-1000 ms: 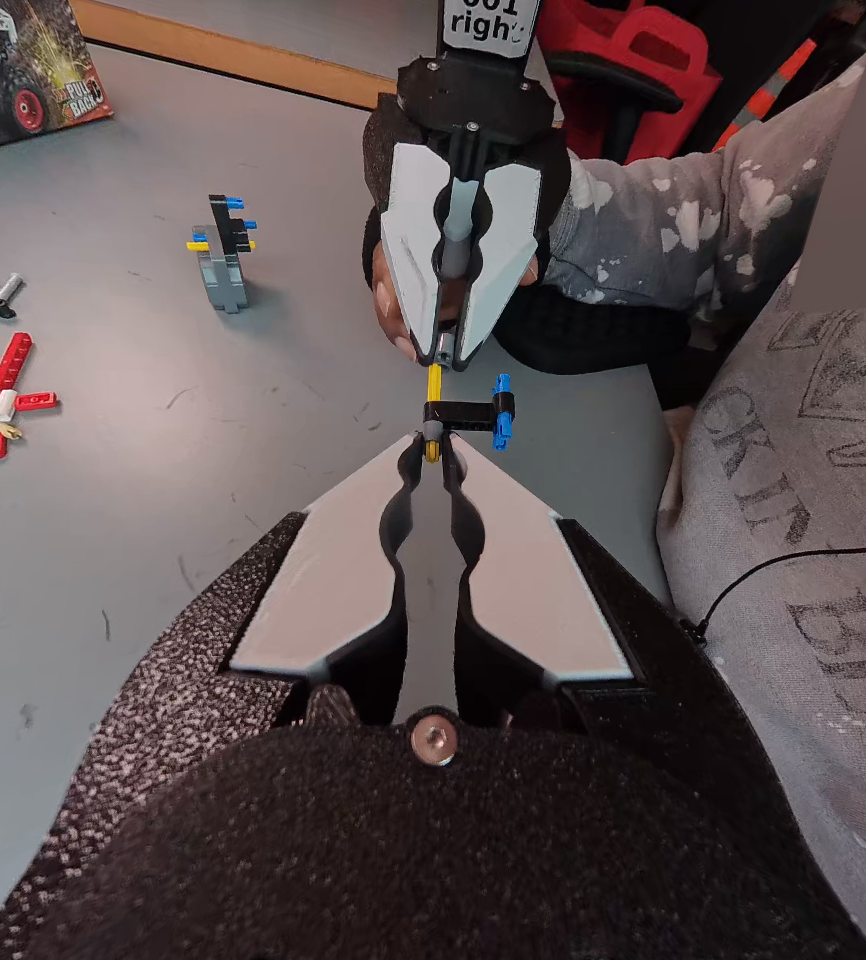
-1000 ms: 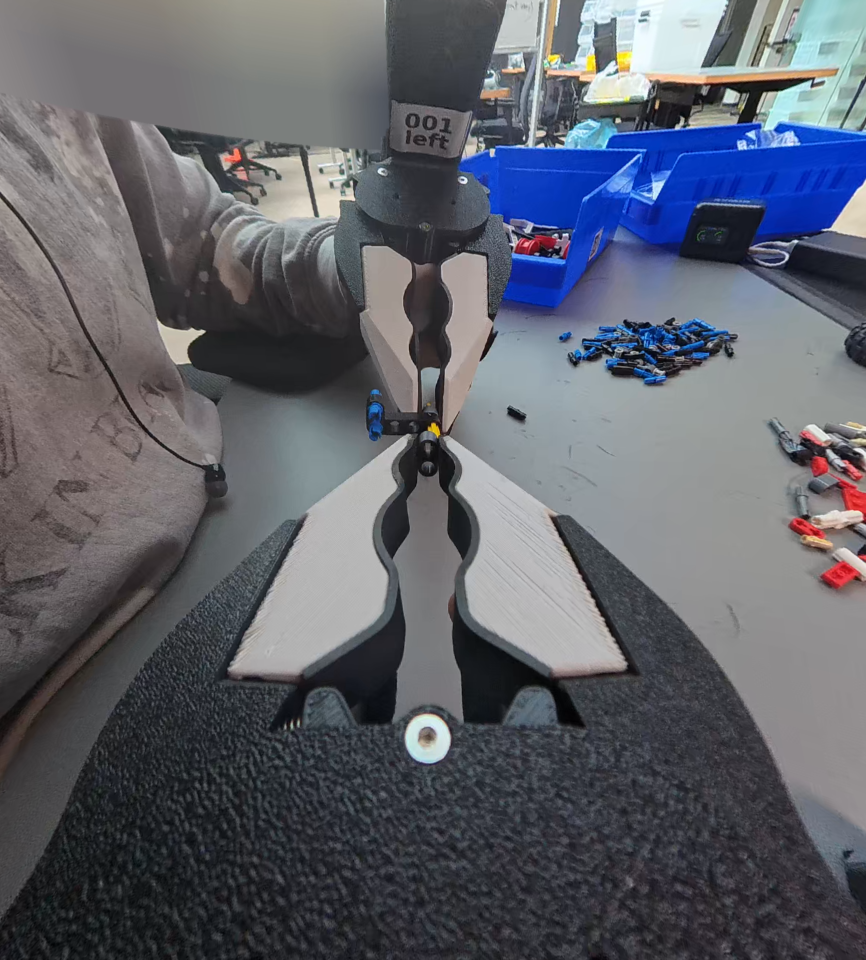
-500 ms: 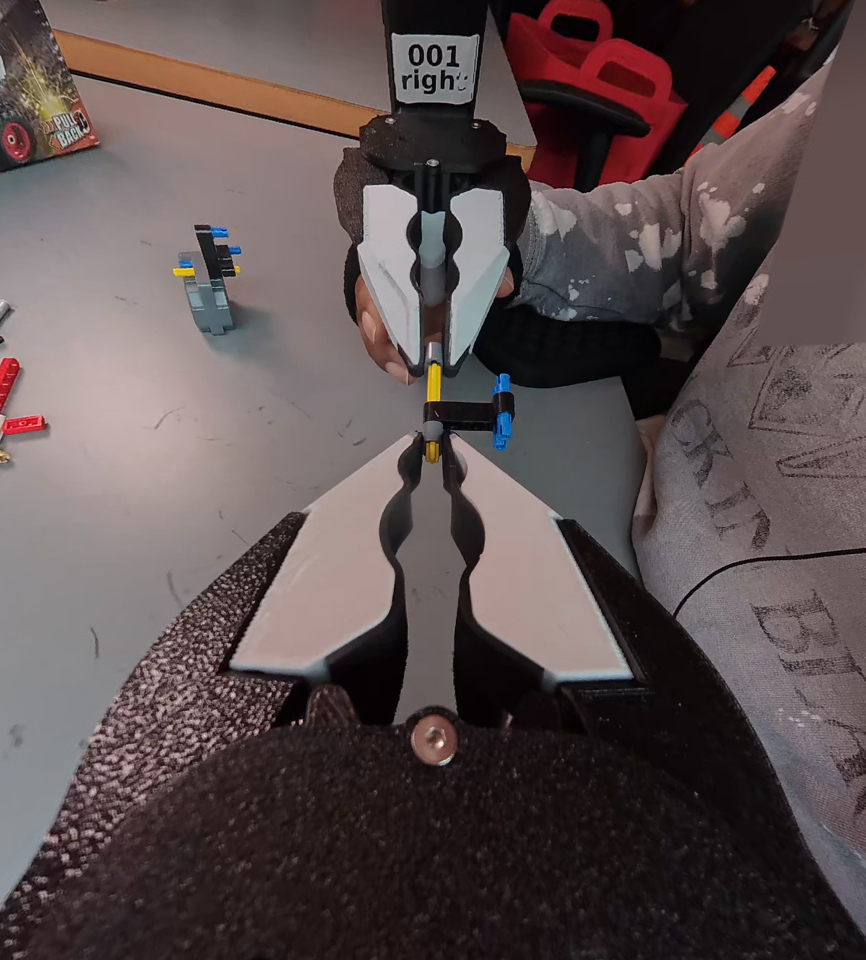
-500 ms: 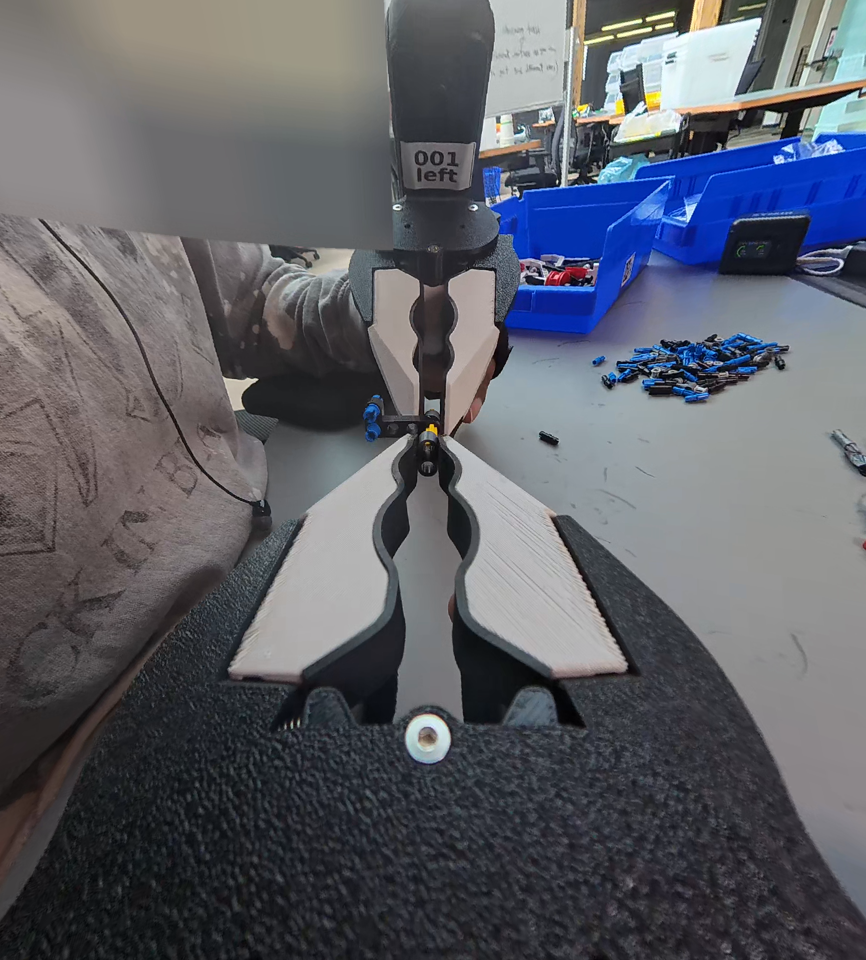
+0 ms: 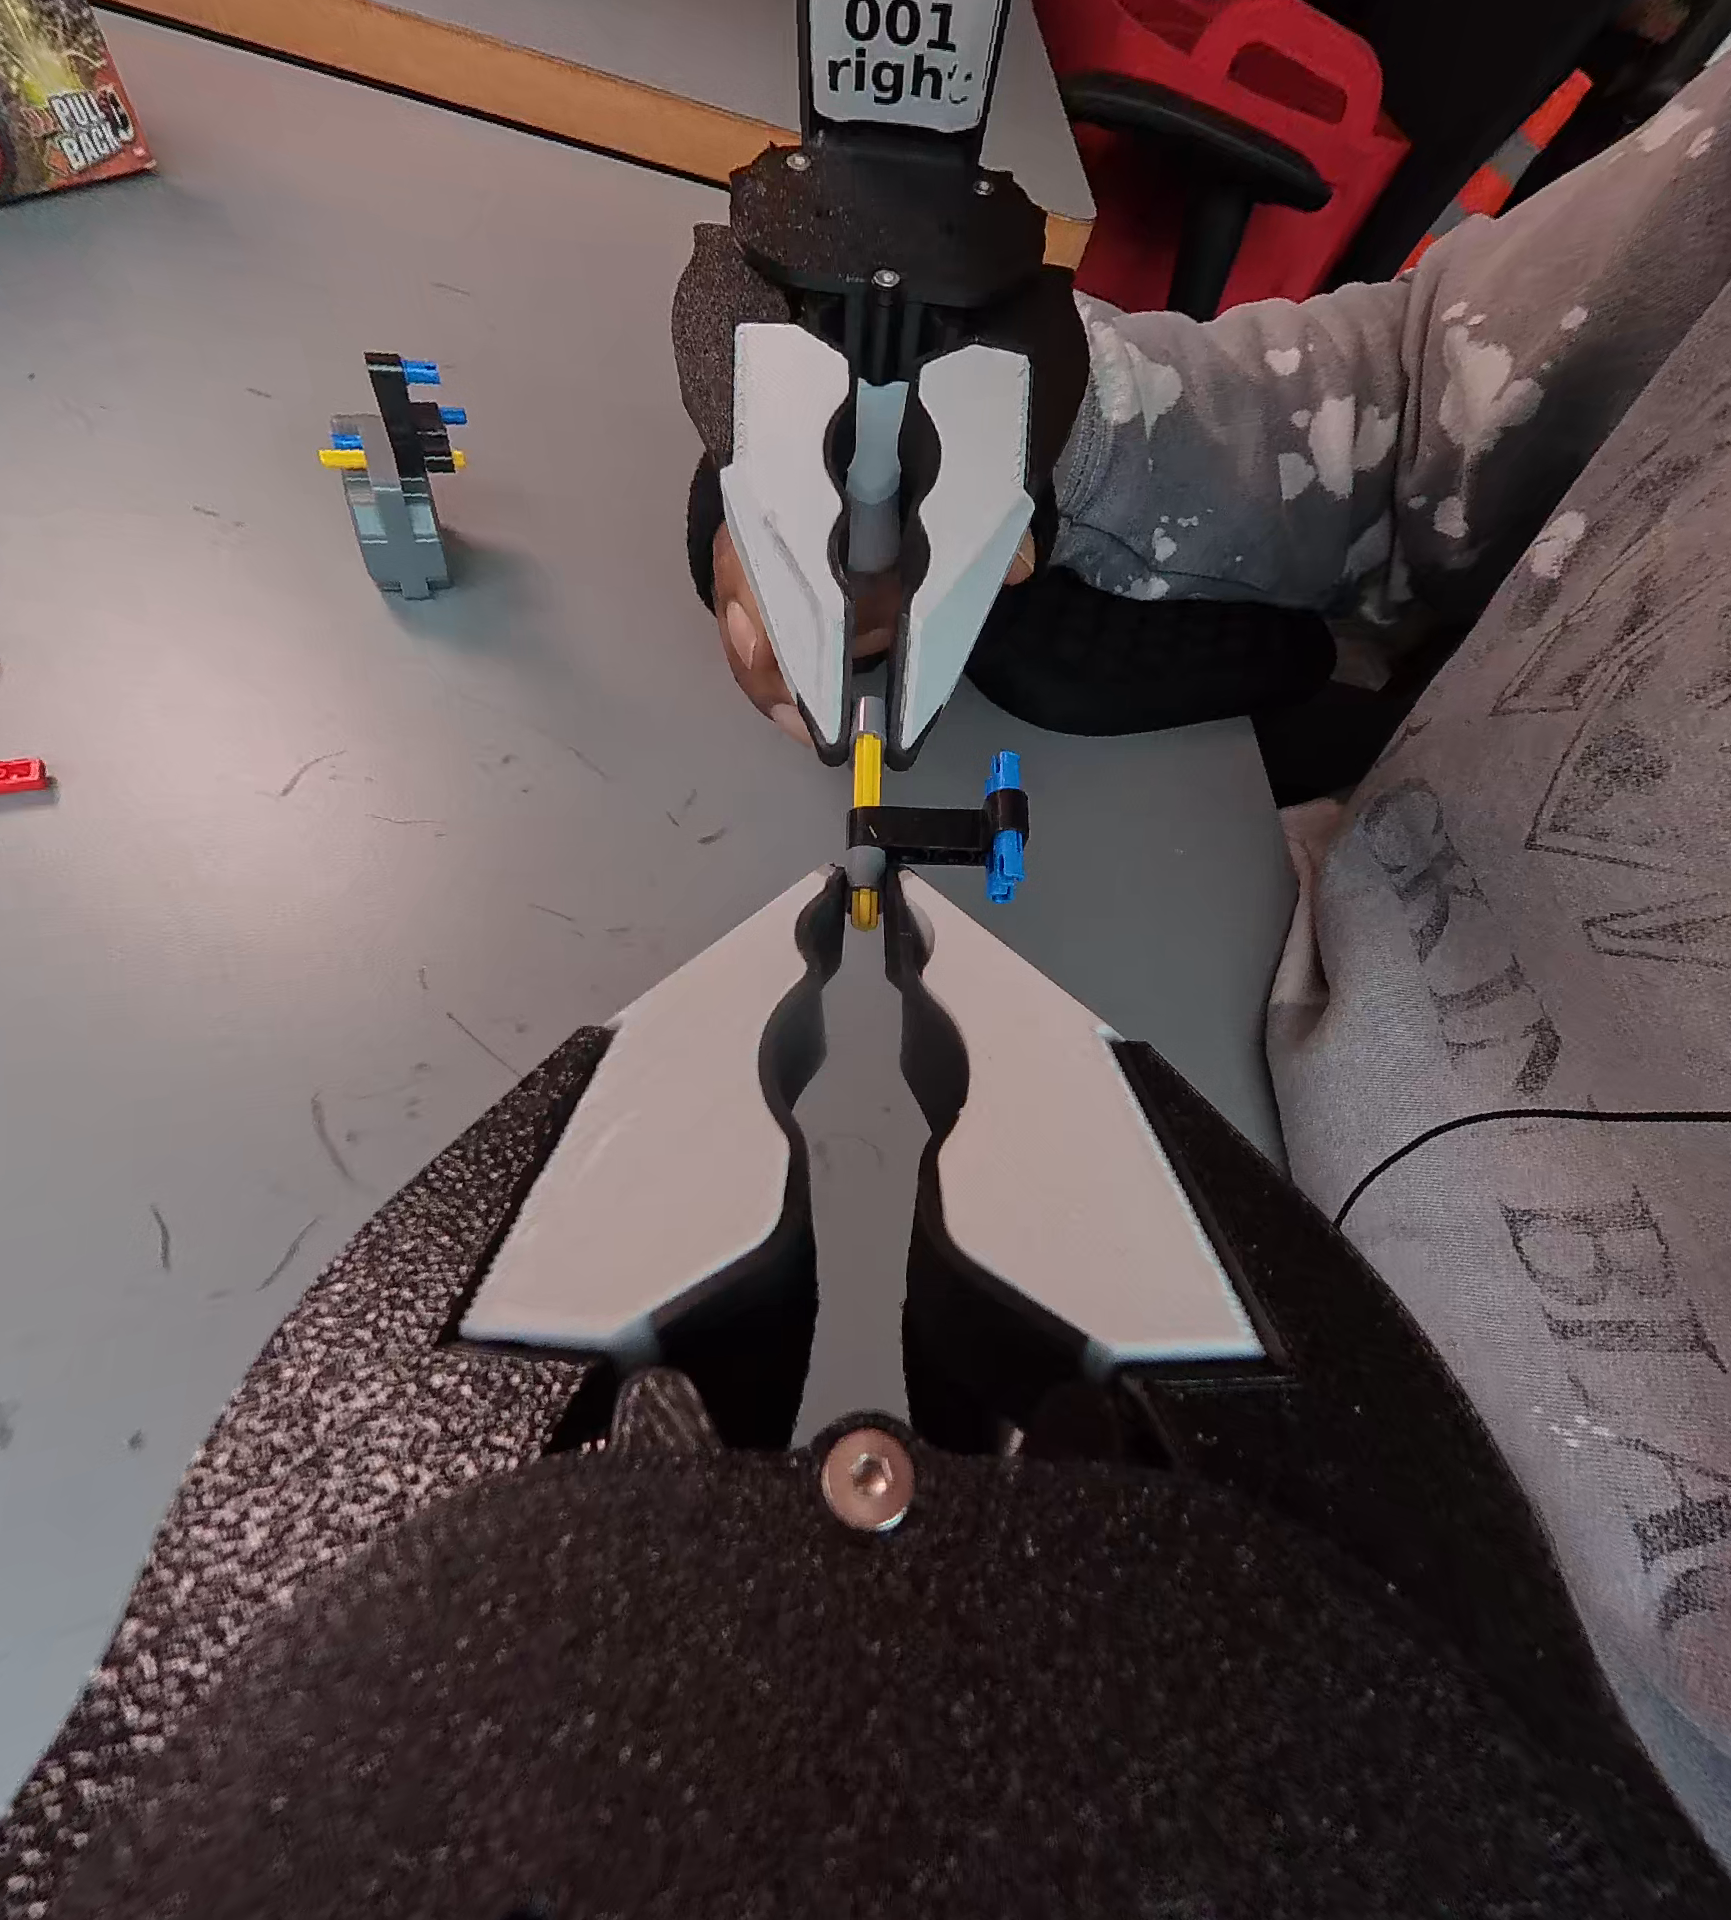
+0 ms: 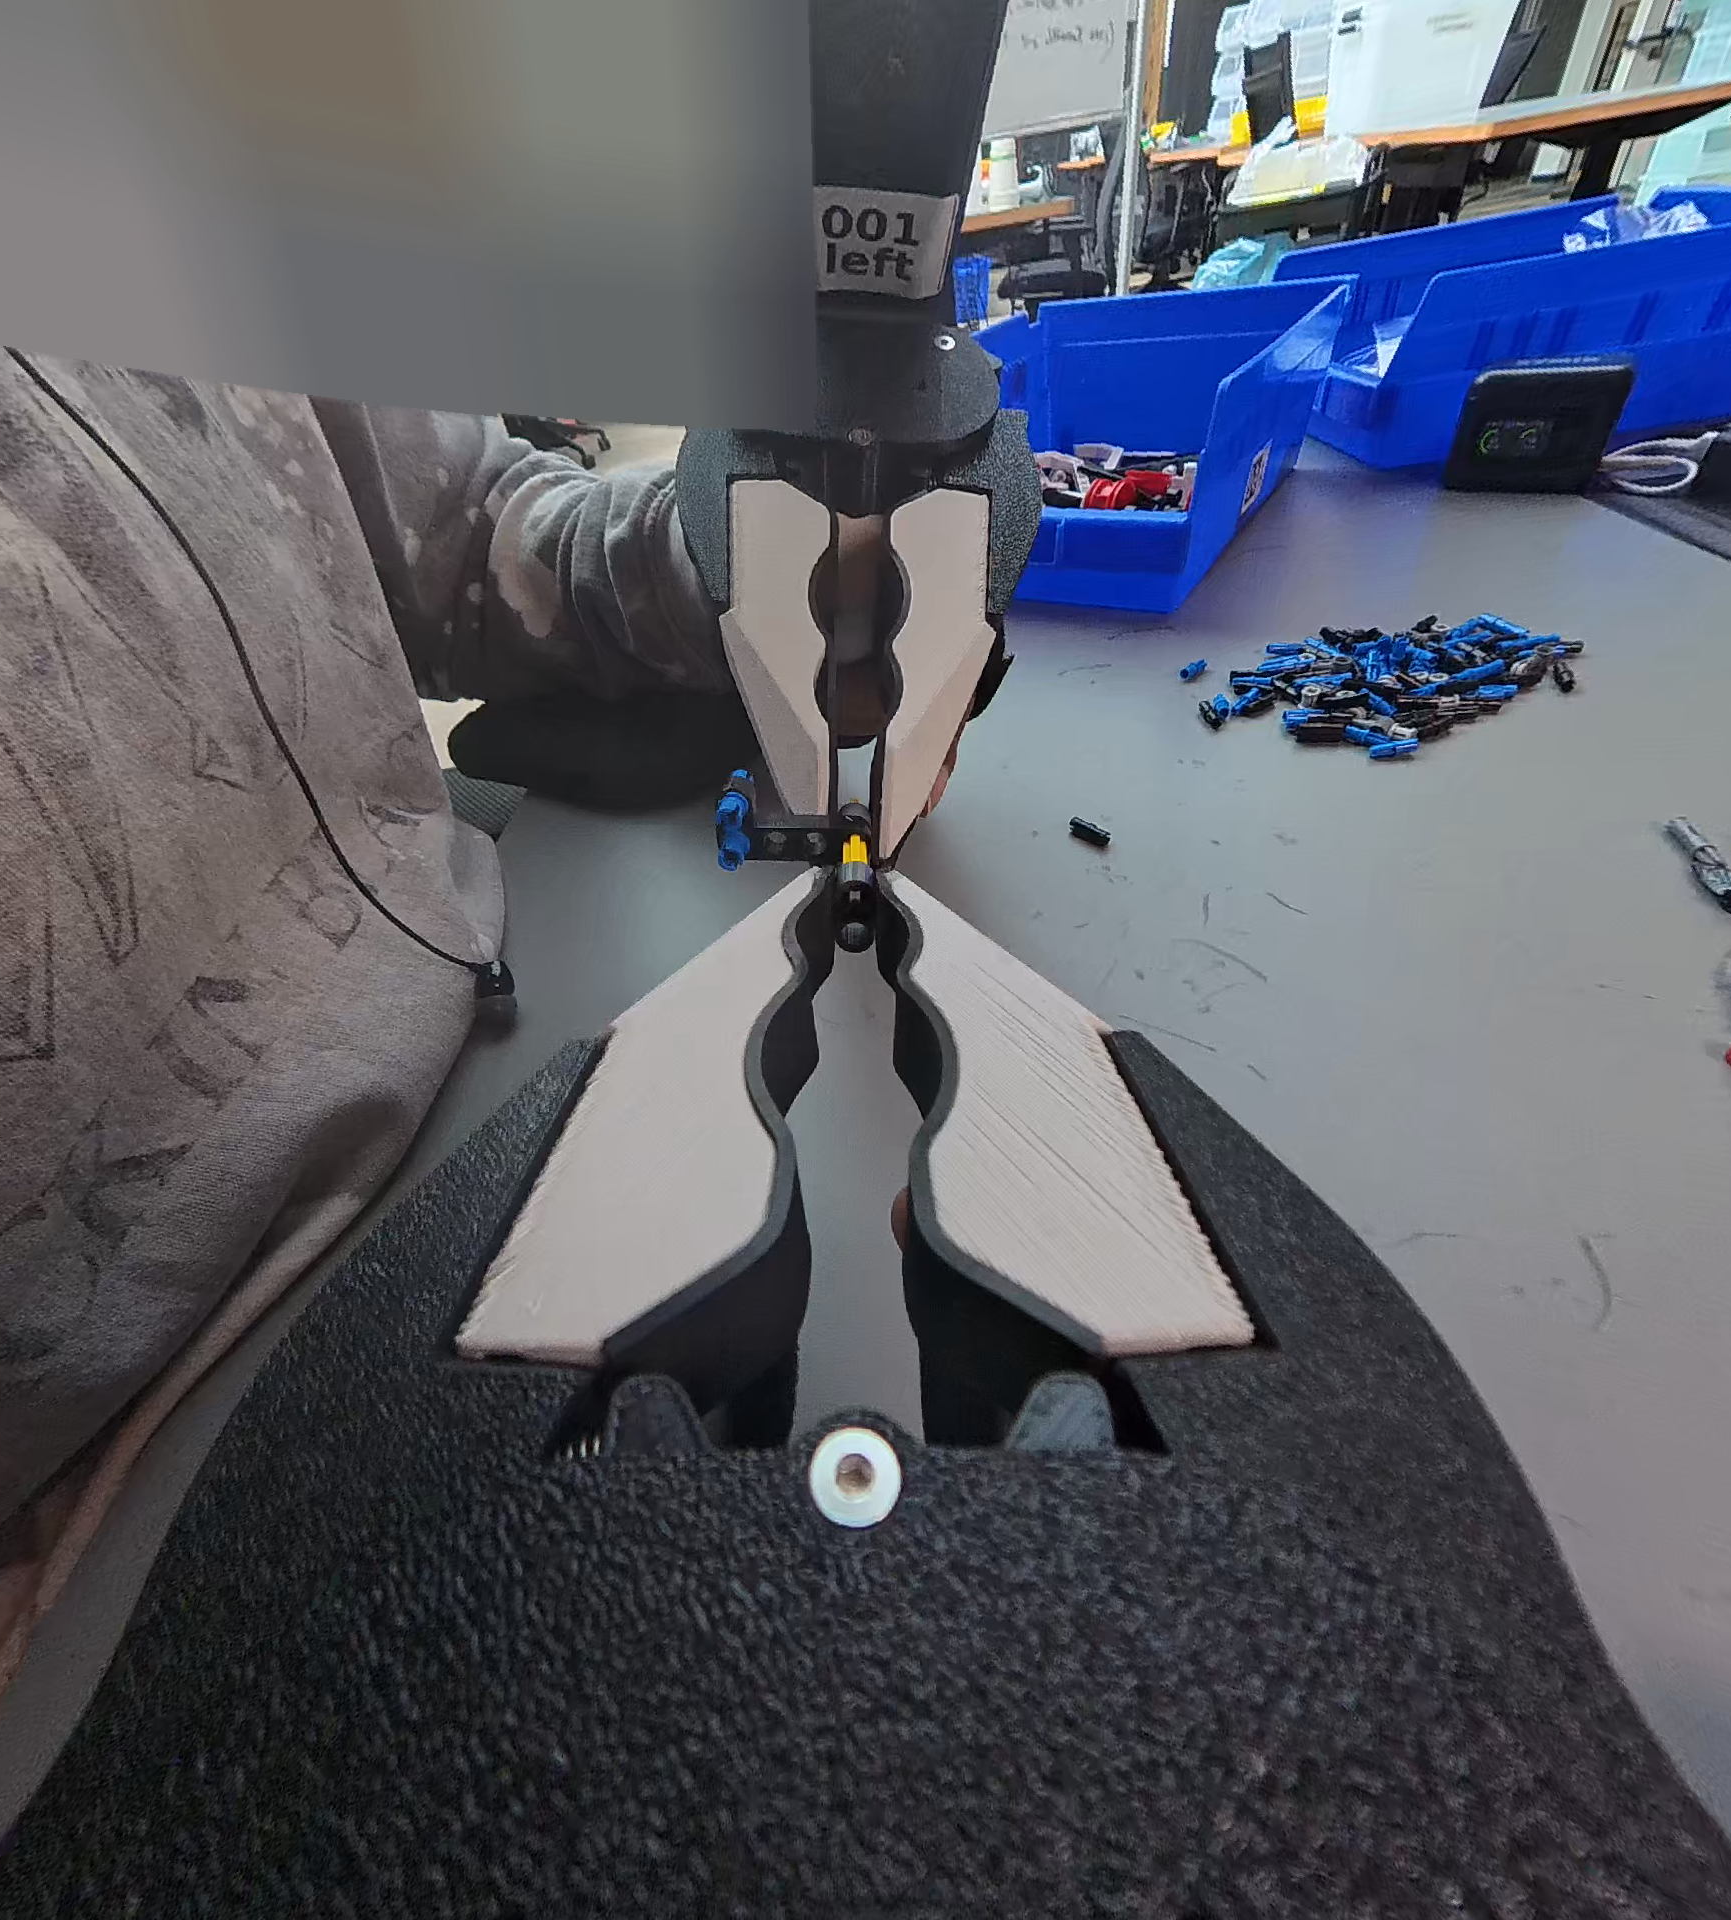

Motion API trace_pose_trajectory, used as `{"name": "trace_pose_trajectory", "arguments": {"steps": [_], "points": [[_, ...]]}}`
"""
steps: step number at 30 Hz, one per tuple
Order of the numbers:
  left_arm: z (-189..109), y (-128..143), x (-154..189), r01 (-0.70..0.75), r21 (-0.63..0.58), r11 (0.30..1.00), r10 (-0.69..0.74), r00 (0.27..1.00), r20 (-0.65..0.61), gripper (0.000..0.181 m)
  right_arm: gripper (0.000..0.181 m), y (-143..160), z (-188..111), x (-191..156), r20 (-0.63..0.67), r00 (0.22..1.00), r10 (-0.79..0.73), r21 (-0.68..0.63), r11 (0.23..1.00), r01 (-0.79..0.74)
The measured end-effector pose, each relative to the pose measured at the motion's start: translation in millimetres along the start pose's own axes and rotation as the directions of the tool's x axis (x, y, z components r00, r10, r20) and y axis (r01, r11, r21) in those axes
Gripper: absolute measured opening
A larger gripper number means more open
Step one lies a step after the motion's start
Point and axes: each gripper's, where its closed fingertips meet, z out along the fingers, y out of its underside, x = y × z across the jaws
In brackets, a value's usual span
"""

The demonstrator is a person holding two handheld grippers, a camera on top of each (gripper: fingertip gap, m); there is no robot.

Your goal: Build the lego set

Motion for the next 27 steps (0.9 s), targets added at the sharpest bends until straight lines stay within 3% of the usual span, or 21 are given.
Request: {"name": "trace_pose_trajectory", "arguments": {"steps": [8, 20, 27], "points": [[6.2, 13.6, 0.9, -0.029, -0.076, 0.997, 0.029, 1.0, 0.003, 0.005, 0.007, 17.9, 3.1, -2.8, 0.005, 1.0, -0.028, -0.118, 0.993, 0.028], [15.9, 13.0, 2.1, -0.015, -0.035, 0.999, 0.016, 1.0, 0.002, 0.005, 0.006, 6.3, 3.6, -3.8, 0.008, 1.0, -0.008, -0.06, 0.998, 0.008], [19.4, 24.8, -0.9, -0.039, -0.11, 0.993, 0.042, 0.999, 0.025, 0.005, 0.007, 20.6, 5.6, -3.0, -0.014, 0.998, -0.063, -0.172, 0.983, 0.06]]}}
